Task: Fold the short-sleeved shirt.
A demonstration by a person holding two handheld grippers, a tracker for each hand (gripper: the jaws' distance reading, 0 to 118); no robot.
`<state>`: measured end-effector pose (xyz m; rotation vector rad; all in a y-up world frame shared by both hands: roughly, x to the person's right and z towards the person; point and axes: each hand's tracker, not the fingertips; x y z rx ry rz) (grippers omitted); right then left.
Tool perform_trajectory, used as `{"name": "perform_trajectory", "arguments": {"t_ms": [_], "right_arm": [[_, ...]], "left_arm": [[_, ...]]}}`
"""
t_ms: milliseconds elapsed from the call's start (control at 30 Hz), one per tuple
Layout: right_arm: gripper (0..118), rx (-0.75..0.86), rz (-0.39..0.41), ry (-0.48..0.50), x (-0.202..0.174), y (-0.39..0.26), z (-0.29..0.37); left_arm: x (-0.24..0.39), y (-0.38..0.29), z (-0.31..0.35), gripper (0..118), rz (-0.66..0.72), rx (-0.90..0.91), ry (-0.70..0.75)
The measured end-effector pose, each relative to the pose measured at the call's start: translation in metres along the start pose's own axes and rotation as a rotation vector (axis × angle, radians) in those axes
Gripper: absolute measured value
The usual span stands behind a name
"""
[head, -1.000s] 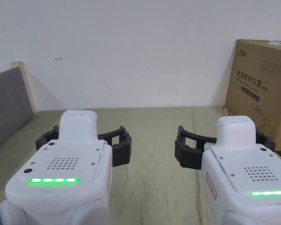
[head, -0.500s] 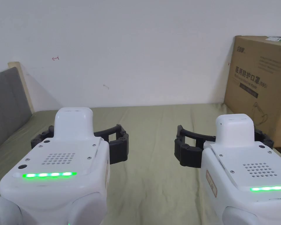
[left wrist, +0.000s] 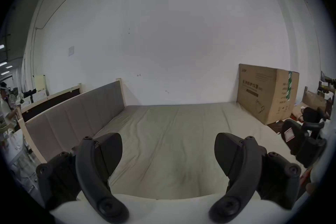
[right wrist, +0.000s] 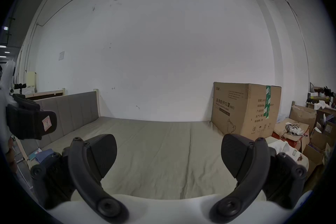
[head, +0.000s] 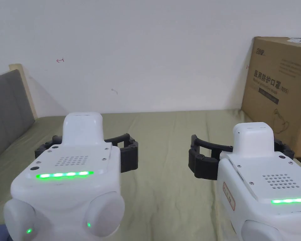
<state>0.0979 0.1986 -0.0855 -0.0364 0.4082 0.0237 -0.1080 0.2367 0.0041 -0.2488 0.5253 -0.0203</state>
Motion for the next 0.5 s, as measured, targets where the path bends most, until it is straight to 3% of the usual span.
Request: {"name": "perform_trajectory", "arguments": {"t_ms": [500], "right_arm": [[114,-0.015,0.006,0.008,-0.0040,-0.0029,-0.0048]], "left_arm": [[-0.0053,-0.0100,-0.0002,107,-0.009,0.069,-0.026]]}}
